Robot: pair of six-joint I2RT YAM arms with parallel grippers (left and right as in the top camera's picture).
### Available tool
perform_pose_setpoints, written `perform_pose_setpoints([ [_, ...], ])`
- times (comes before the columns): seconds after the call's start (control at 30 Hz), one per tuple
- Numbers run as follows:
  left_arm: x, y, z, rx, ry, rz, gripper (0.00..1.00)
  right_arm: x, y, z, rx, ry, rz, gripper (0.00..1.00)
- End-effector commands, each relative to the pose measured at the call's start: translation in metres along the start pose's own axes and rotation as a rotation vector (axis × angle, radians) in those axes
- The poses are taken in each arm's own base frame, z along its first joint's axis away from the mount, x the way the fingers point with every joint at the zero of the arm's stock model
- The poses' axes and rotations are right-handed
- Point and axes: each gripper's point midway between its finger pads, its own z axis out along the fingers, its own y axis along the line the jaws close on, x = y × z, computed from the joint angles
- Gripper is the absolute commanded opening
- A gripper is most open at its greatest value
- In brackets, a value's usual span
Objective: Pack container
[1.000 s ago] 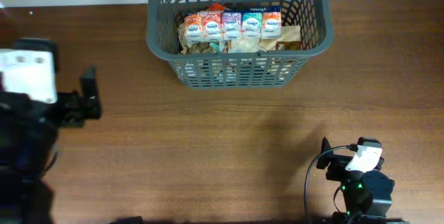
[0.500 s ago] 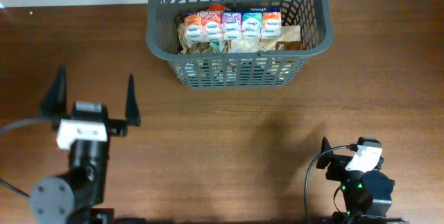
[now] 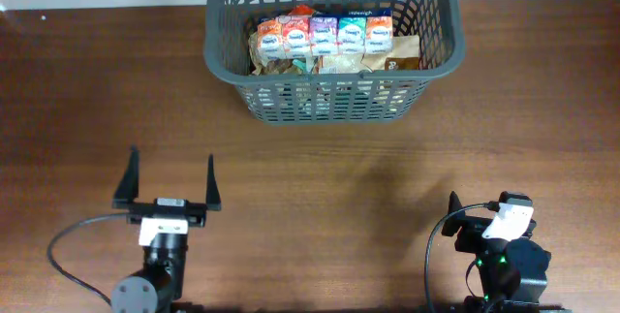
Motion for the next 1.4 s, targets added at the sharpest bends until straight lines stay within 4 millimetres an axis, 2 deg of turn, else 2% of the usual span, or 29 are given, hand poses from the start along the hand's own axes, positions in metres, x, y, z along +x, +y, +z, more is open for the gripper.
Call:
perform_pose_setpoints([
  [0.0, 0.017, -0.007, -0.01, 0.011, -0.007, -0.014, 0.99, 0.0, 0.0, 0.0, -0.001, -0.006, 0.011, 0.99],
  [0.17, 0.031, -0.01, -0.015, 0.012, 0.007, -0.014, 0.99, 0.0, 0.0, 0.0, -0.001, -0.006, 0.011, 0.99],
  [0.4, 0.069, -0.019, -0.022, 0.044, 0.162, -0.027, 0.99, 0.0, 0.0, 0.0, -0.001, -0.006, 0.011, 0.99],
  [0.7, 0.094, -0.025, -0.03, 0.066, 0.27, -0.037, 0.99, 0.0, 0.0, 0.0, -0.001, -0.006, 0.011, 0.99],
  [0.83, 0.121, -0.031, -0.04, 0.091, 0.384, -0.046, 0.99, 0.0, 0.0, 0.0, -0.001, -0.006, 0.011, 0.99],
  [1.37, 0.121, -0.031, -0.04, 0.087, 0.386, -0.046, 0.99, 0.0, 0.0, 0.0, -0.001, -0.006, 0.011, 0.99],
])
